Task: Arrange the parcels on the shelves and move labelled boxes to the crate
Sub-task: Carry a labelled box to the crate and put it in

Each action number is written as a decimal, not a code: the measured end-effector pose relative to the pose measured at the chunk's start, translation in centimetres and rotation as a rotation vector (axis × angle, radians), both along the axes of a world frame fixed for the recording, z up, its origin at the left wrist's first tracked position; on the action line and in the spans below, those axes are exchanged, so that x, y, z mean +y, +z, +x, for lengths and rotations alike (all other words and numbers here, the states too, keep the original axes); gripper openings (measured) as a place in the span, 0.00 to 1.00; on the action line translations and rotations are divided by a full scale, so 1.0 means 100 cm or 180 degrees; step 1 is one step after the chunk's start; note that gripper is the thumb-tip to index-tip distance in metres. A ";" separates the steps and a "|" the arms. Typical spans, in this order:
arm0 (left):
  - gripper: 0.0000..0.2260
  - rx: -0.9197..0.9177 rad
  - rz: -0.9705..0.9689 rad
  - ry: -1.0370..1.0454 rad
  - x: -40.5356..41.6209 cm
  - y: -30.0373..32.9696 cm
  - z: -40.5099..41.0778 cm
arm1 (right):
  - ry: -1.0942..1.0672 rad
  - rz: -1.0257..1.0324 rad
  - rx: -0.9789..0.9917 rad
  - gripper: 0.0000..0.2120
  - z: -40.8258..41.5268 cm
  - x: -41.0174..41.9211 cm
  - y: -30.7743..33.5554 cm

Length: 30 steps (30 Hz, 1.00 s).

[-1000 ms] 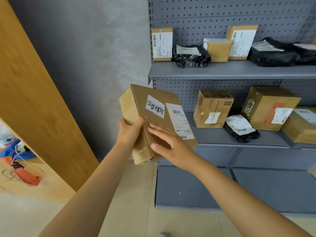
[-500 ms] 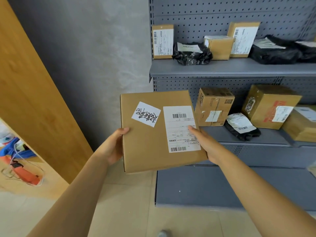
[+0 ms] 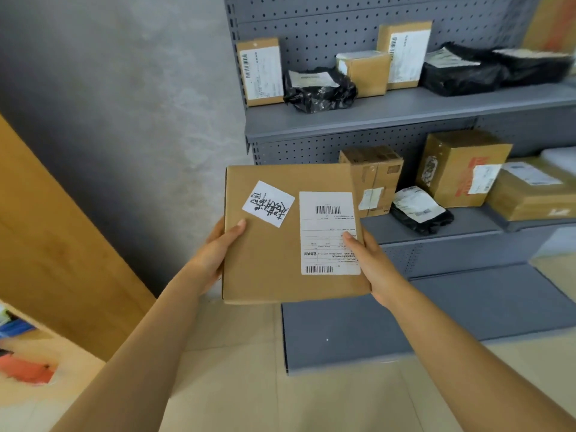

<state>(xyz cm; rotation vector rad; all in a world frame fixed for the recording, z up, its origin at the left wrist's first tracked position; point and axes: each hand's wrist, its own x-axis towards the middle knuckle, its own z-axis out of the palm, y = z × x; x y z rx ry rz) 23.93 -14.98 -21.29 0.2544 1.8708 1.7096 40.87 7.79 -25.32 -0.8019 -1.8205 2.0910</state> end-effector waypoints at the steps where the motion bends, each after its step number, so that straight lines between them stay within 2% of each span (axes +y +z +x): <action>1: 0.23 0.0057 -0.0007 -0.0073 0.007 0.000 -0.004 | -0.0116 0.0030 0.0018 0.14 0.004 0.000 -0.001; 6: 0.18 0.0285 0.0086 -0.0530 0.050 -0.003 -0.010 | -0.0768 0.0134 0.0094 0.17 0.031 -0.004 -0.004; 10: 0.22 0.0350 -0.0008 -0.1048 0.078 -0.015 -0.011 | -0.1491 0.0111 0.0057 0.12 0.061 -0.025 -0.015; 14: 0.25 0.0395 -0.0158 -0.1747 0.101 -0.026 0.016 | -0.2245 0.0037 0.0034 0.14 0.107 -0.062 -0.034; 19: 0.14 0.0235 -0.0228 -0.2515 0.115 -0.040 0.095 | -0.3071 -0.0166 -0.0018 0.16 0.188 -0.120 -0.047; 30: 0.22 0.0223 -0.0164 -0.4021 0.085 -0.067 0.355 | -0.4698 -0.0441 -0.0279 0.14 0.414 -0.272 -0.063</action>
